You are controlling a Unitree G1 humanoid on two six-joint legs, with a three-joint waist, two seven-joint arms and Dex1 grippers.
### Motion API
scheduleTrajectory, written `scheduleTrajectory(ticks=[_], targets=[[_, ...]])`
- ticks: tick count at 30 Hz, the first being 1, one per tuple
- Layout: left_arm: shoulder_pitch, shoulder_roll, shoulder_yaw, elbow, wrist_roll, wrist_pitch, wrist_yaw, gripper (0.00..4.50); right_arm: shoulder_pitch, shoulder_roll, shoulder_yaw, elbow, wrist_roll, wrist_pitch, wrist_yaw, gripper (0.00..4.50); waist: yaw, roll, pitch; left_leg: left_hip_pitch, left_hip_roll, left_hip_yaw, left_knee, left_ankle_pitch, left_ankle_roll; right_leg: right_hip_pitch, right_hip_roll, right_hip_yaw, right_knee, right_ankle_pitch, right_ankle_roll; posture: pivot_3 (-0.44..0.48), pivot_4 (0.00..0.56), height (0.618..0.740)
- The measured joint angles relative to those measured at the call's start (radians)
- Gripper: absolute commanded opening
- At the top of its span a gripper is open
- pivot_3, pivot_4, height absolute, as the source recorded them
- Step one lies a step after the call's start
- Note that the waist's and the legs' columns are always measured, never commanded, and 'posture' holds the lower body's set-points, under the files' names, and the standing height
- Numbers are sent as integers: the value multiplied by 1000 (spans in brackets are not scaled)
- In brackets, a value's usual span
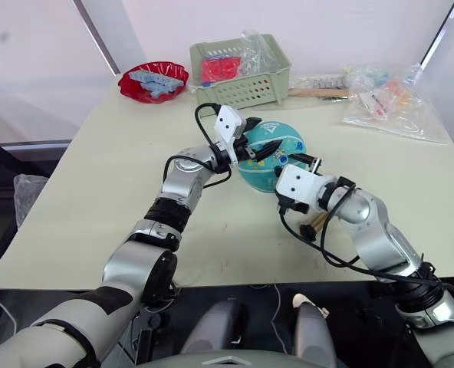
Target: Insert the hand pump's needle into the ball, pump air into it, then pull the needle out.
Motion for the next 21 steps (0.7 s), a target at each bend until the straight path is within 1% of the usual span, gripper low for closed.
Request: scheduleTrajectory(ticks=[1, 4, 6, 14, 21], targets=[[1, -1, 0, -1, 0, 0, 1, 4500, 0, 6, 2, 0, -9, 0, -1, 2714, 0, 0, 0, 0, 0, 0, 0, 0, 0, 0, 0, 0, 0, 0, 0, 0, 150, 737], [4, -3, 0, -2, 1, -1, 3, 4500, -1, 18, 5, 1, -34, 0, -7, 1101, 0, 0, 0, 0, 0, 0, 0, 0, 0, 0, 0, 0, 0, 0, 0, 0, 150, 737], [7, -4, 0, -3, 2, -3, 7, 4500, -7, 18, 4, 3, -53, -3, -9, 334, 0, 0, 0, 0, 0, 0, 0, 0, 0, 0, 0, 0, 0, 0, 0, 0, 150, 737], [14, -5, -1, -9, 8, -6, 16, 4500, -7, 19, 4, 10, -77, -22, 2, 344, -1, 0, 0, 0, 0, 0, 0, 1, -1, 0, 0, 0, 0, 0, 0, 0, 150, 737], [24, -12, -12, 5, 52, -57, 65, 4500, 2, 23, -13, -12, -77, 2, 17, 344, 1, 0, -1, 0, 0, -1, 0, 1, -1, 0, 0, 0, 0, 0, 0, 0, 150, 737]])
